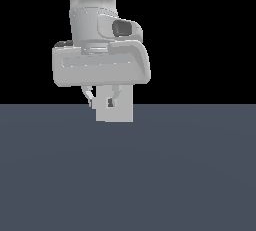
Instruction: Plug the charger into the wall socket.
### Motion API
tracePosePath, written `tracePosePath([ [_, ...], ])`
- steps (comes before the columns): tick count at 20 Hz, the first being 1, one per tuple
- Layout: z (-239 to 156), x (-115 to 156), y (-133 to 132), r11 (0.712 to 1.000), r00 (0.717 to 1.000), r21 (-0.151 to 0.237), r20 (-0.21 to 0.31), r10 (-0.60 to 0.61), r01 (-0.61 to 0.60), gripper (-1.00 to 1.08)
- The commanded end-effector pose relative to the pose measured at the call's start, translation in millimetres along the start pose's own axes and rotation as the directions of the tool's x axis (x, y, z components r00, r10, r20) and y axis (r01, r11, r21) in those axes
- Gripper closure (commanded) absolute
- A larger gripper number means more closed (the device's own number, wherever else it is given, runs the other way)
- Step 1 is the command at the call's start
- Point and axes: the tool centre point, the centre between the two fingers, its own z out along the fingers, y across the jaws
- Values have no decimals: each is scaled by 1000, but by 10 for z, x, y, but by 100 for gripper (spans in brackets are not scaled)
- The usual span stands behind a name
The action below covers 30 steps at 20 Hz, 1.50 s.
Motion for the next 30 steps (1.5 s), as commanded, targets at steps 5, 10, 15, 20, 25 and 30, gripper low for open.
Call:
tracePosePath([
  [5,4,-9,-4,1000,1000,-1,1,-2,2,108],
  [10,6,-8,-3,1000,1000,-1,2,-1,1,108],
  [15,21,58,-2,1000,1000,-1,2,-1,1,108],
  [20,58,217,-2,1000,1000,-1,2,-1,1,108],
  [25,100,392,-1,1000,1000,-1,2,-1,1,108],
  [30,117,473,-3,1000,1000,-1,1,-2,2,108],
])
